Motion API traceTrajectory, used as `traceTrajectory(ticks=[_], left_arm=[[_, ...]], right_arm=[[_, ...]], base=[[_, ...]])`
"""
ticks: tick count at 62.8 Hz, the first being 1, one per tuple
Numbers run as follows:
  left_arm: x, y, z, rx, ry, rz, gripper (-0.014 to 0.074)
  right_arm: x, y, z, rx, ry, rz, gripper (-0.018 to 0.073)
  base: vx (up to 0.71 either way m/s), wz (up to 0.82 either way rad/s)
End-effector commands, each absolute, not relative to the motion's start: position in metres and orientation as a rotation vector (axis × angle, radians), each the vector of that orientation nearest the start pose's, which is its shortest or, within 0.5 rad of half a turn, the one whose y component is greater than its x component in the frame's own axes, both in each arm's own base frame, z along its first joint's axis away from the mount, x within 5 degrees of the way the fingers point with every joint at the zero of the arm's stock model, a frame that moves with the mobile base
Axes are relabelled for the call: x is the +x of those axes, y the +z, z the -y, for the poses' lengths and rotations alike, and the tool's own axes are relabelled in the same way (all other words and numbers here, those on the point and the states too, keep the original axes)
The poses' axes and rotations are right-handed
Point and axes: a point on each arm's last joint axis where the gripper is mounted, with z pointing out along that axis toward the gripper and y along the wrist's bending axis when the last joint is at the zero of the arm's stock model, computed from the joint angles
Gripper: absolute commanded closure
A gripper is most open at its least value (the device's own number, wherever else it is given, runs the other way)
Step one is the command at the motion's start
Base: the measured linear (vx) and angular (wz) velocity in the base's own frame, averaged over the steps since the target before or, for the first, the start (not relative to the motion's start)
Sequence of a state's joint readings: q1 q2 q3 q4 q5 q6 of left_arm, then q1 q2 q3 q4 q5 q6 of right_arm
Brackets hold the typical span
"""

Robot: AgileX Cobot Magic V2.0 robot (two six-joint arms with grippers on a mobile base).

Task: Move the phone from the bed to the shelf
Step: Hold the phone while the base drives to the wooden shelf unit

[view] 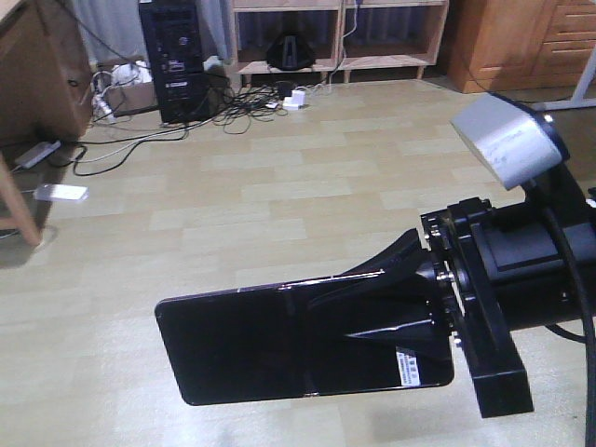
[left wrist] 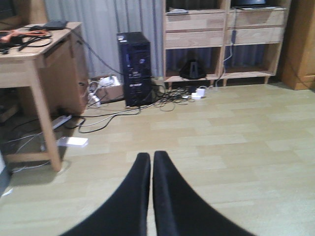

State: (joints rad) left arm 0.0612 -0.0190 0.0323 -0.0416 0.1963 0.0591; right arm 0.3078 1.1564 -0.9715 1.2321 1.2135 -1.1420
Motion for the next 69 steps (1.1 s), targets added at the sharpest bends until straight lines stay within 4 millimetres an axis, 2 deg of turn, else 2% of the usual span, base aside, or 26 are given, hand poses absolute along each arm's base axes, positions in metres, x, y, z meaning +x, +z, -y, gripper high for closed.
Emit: traceTrajectory(ticks=[1, 31, 69], left_arm=[[0.0558, 0.1898, -0.0029, -0.038, 0.049, -1.622, 0.0595], [0.0558, 0.1898, -0.0029, -0.038, 0.049, -1.622, 0.0595], [0.0558, 0.1898, -0.0029, -0.038, 0.049, -1.622, 0.0595]], right_arm=[[0.1564, 0.3823, -0.1389, -1.162, 1.351, -1.71, 0.0561], [0.1564, 0.3823, -0.1389, -1.162, 1.351, -1.71, 0.0561], [0.1564, 0.3823, -0.1389, -1.162, 1.351, -1.71, 0.0561]], base=[[0.29, -0.23], [0.32, -0.16], [0.37, -0.01]])
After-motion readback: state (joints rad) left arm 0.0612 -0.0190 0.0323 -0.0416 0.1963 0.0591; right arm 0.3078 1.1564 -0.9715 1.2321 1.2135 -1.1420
